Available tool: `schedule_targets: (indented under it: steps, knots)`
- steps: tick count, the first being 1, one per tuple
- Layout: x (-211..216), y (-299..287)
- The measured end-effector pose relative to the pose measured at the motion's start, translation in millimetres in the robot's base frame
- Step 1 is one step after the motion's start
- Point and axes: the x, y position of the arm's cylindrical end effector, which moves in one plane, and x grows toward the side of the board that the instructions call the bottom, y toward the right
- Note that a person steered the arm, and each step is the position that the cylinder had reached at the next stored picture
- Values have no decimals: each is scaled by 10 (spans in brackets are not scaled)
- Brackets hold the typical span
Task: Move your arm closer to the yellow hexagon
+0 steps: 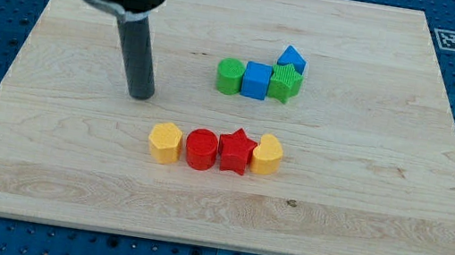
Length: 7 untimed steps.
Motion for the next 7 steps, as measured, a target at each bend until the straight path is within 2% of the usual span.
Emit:
schedule_targets:
  steps: [3,6,7]
  knots:
    - [80,389]
    - [491,95]
    - [331,13]
